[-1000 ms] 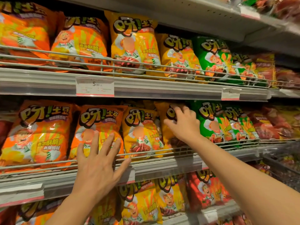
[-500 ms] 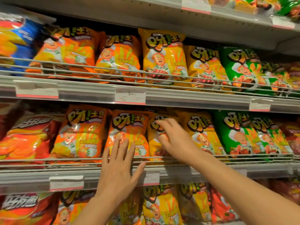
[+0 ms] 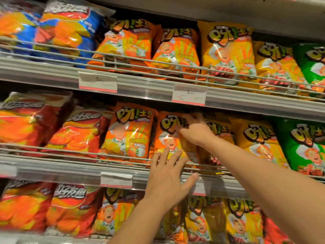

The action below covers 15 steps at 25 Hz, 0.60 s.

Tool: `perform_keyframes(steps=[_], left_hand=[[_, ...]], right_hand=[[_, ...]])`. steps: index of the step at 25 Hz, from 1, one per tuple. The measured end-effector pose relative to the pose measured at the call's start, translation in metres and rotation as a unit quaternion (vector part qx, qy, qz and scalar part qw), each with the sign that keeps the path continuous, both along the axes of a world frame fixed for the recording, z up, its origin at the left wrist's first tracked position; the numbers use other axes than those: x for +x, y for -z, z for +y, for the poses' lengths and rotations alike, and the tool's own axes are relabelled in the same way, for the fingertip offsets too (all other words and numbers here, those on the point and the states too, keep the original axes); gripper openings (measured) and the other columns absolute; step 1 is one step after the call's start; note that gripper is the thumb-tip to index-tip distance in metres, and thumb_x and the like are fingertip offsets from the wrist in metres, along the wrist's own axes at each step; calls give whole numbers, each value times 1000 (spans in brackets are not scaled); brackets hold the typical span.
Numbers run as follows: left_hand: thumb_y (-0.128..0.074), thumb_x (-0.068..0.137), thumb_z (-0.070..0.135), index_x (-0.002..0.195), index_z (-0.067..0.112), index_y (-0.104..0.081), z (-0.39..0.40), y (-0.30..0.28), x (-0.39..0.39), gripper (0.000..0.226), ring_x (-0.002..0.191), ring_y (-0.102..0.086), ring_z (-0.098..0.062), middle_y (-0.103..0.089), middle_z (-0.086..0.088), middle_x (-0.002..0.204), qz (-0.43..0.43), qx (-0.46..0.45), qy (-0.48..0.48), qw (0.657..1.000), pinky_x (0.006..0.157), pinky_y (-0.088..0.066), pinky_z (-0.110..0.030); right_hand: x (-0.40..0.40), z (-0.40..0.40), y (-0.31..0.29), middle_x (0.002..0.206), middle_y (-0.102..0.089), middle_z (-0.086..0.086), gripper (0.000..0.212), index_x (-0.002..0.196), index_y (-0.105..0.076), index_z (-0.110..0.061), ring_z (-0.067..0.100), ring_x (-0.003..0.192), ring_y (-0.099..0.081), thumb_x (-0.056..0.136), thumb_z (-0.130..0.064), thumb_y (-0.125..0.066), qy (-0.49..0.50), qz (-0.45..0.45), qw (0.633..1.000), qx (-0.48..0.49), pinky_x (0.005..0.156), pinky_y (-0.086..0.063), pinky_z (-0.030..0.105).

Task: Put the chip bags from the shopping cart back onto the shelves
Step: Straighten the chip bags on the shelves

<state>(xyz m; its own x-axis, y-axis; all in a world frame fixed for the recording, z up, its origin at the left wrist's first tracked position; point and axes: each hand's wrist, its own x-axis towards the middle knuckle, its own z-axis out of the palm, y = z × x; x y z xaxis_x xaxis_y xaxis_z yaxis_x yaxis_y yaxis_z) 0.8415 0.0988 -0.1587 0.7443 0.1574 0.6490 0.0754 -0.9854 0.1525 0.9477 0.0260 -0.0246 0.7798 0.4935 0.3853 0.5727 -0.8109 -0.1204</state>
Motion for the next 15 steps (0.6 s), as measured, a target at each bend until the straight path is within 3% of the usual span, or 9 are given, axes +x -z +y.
perform_keyframes(steps=[3,5,8,10,13,15], left_hand=[[-13,89,78,150,39,-39,1,-1,-1,77,155,10,-14,-19,15,166,5,-12,17,1000,124,6,-48],[-14,90,77,150,38,-40,2,-5,-5,76,155,10,-14,-18,15,166,20,-20,28,999,124,6,-48],[-27,94,73,148,33,-43,2,-16,-17,69,155,3,-16,-27,9,163,47,-44,80,995,124,5,-44],[-39,96,65,143,25,-48,15,-18,-35,63,153,-10,-21,-35,2,157,16,-82,109,991,124,-5,-41],[-53,93,50,131,19,-61,59,-6,-68,50,141,-37,-28,-50,-8,144,-155,-41,17,987,117,-31,-49],[-51,95,51,141,18,-57,91,7,-89,56,146,-34,-32,-48,-11,150,-156,-28,-55,986,117,-31,-53]], right_hand=[[1,2,-4,157,-44,15,61,151,-45,-16,33,140,-46,103,-55,-42,-11,92,995,22,112,-37,37],[2,2,-1,157,-44,16,65,151,-45,-16,34,141,-45,103,-59,-40,0,105,994,-5,112,-35,38],[-7,7,7,138,-60,18,52,133,-60,-12,38,125,-56,103,-51,-43,34,-46,998,-38,103,-45,43],[-29,17,21,123,-65,17,41,126,-62,-14,39,112,-59,99,-43,-52,-15,-156,987,22,93,-49,46],[-58,29,50,134,-56,12,42,137,-58,-18,34,125,-51,97,-28,-61,-180,-159,968,76,100,-47,49],[-74,35,68,143,-54,9,40,136,-60,-16,31,134,-47,98,-28,-62,-217,-157,960,82,109,-41,47]])
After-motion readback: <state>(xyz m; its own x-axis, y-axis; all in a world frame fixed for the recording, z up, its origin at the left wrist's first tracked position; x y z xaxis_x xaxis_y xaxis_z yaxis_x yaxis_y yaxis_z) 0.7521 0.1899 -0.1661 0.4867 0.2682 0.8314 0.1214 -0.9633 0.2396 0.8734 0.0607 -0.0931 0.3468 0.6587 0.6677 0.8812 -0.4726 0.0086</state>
